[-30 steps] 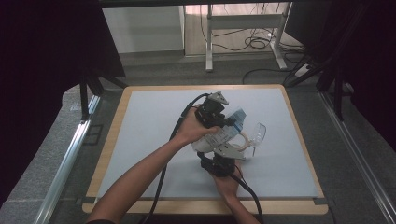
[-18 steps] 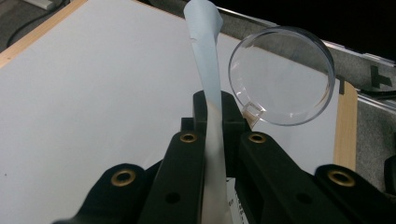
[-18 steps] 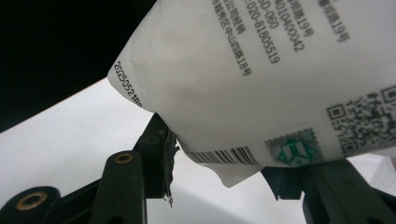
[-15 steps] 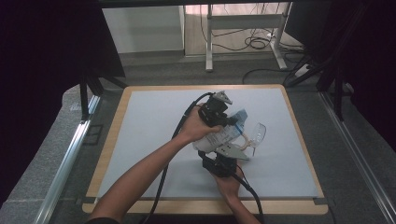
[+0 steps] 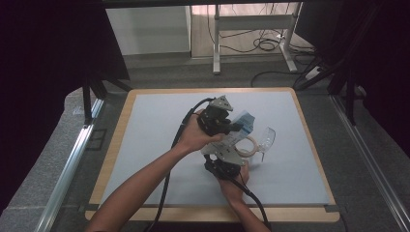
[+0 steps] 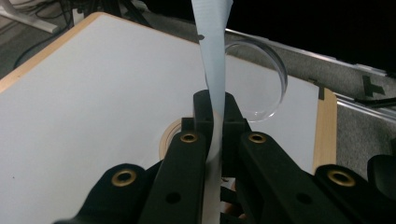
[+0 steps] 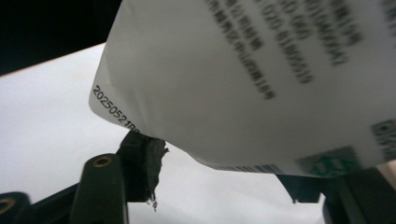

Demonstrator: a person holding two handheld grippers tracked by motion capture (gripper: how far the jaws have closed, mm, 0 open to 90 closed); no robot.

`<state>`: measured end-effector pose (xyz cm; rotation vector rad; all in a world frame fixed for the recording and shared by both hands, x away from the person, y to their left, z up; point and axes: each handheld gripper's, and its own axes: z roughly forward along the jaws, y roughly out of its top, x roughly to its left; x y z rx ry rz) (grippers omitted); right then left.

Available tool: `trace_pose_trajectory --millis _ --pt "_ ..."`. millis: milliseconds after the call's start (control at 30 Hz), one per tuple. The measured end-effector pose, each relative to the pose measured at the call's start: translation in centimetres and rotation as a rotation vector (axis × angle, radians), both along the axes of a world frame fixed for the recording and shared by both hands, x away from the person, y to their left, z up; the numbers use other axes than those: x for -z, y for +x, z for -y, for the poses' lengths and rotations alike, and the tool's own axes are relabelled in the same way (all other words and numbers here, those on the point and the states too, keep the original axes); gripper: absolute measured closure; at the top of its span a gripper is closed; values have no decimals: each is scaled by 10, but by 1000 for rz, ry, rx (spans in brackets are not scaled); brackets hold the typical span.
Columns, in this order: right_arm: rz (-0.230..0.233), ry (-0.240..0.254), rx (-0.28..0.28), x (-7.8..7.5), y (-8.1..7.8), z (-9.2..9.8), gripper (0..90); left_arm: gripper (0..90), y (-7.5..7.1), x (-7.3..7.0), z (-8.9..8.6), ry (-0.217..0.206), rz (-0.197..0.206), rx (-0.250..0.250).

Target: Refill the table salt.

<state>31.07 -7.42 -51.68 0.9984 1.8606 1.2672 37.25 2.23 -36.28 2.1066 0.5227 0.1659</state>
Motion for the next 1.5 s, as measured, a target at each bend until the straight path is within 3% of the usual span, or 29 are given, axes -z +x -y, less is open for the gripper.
trace_pose_trajectory --millis 167,300,467,667,1033,1500 --pt "24 -12 59 5 1 -10 318 899 -3 0 -5 -14 -4 -5" --pt "31 4 75 5 0 -11 344 899 -3 1 -7 -20 -6 -6" --pt "14 64 26 5 -2 -4 423 899 -2 1 -7 -15 -7 -12" --pt "-39 133 -33 3 -5 3 466 898 0 4 -3 -3 -11 -12" --pt "-97 155 -70 2 -5 11 521 898 5 7 1 13 -14 -16" --pt "-216 300 -173 -3 -8 16 589 898 19 13 14 80 -30 -1"
